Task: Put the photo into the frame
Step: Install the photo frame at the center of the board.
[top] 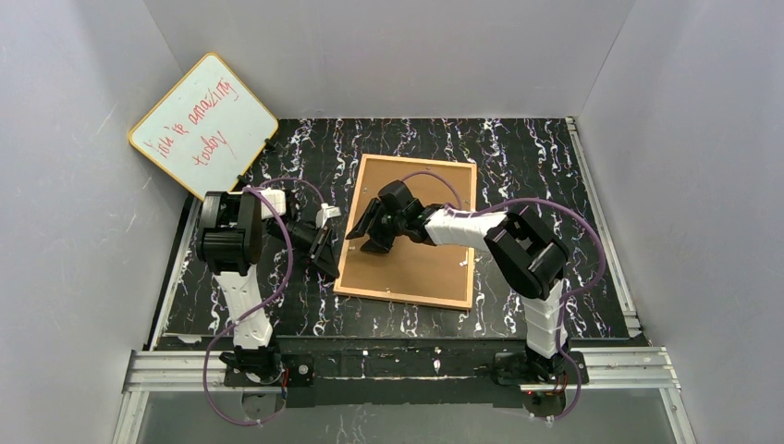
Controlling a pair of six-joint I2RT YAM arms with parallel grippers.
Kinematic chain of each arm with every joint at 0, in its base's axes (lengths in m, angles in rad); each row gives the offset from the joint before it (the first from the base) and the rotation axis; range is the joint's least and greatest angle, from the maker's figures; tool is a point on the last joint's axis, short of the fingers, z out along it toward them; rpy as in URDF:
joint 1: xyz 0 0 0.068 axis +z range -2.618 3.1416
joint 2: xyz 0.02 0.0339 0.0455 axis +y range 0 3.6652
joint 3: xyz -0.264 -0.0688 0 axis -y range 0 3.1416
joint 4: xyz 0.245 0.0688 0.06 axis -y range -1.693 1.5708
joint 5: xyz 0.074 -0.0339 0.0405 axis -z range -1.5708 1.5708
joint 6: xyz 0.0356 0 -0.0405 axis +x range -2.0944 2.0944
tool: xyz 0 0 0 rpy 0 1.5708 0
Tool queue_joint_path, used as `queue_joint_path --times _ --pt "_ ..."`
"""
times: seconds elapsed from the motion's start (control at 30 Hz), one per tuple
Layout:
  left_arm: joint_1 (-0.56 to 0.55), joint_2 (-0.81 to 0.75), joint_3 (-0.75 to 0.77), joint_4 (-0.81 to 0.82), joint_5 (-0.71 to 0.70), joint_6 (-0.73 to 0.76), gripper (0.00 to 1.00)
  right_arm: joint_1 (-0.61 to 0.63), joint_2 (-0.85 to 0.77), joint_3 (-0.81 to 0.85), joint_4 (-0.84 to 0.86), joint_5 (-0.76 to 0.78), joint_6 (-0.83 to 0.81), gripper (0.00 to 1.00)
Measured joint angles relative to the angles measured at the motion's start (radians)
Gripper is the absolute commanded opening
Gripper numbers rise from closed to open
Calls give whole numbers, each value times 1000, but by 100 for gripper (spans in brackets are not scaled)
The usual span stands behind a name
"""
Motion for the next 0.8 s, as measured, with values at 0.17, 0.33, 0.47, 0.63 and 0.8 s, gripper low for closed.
queue_joint_path --times 0.17,0.33,0.47,0.63,0.8 --pt "0 0 -5 10 5 -19 20 0 1 2 23 -3 16 61" --pt "0 0 -5 13 4 -29 22 2 27 27 24 -8 23 63" --pt "1 0 14 9 -11 -42 33 -26 27 40 8 -2 -11 64" --pt "7 8 188 49 -40 -129 46 -149 28 150 -59 -10 -118 64" --pt "13 96 404 101 -53 -228 52 -285 101 334 -87 -67 -250 64"
